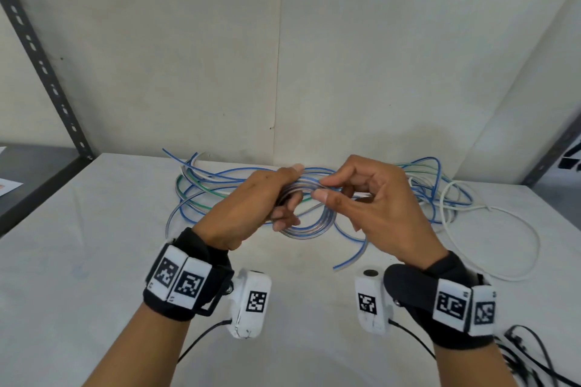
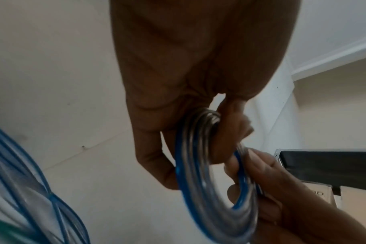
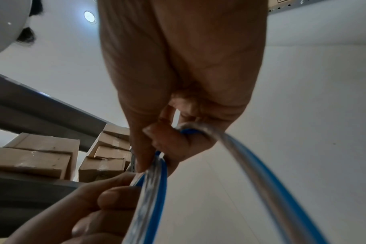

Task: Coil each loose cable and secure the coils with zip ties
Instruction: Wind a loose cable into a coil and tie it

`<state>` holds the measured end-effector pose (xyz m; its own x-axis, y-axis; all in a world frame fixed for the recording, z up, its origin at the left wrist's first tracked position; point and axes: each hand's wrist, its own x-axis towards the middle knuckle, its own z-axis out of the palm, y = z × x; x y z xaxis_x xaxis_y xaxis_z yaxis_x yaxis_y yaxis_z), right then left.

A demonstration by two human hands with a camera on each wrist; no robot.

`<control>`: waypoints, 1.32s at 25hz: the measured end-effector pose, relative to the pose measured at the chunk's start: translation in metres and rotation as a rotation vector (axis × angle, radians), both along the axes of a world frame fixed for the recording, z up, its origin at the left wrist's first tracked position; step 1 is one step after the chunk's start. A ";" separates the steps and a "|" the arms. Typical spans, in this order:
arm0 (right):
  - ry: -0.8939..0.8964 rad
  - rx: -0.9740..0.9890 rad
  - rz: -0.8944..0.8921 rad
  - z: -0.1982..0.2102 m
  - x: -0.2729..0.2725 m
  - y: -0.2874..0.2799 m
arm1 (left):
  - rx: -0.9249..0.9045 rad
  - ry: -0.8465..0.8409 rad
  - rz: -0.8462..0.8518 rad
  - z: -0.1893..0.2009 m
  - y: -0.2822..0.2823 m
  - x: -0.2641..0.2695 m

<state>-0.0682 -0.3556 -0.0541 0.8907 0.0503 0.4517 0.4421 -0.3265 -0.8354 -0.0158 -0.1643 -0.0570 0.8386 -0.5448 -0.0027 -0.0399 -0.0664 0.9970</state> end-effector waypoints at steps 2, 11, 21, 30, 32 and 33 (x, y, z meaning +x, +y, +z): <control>0.012 -0.034 0.021 0.000 -0.001 -0.003 | -0.033 0.035 -0.034 0.002 0.000 -0.003; -0.060 0.147 -0.069 0.000 0.007 -0.009 | -0.471 0.175 0.150 0.011 0.009 0.010; -0.060 0.265 -0.014 -0.012 0.008 0.029 | -0.858 0.311 0.233 0.017 0.004 0.005; -0.122 0.461 -0.119 -0.017 0.005 0.050 | -1.046 0.319 0.333 0.007 -0.024 -0.009; -0.133 0.455 -0.156 -0.019 0.006 0.047 | -1.042 0.327 0.319 0.004 -0.027 -0.010; -0.134 0.443 -0.160 -0.018 0.007 0.045 | -1.032 0.328 0.299 0.003 -0.028 -0.010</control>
<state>-0.0617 -0.3106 -0.0719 0.8041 -0.3056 0.5099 0.5284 -0.0257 -0.8486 -0.0258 -0.1923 -0.0536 0.9775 -0.1912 0.0888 0.1141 0.8341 0.5397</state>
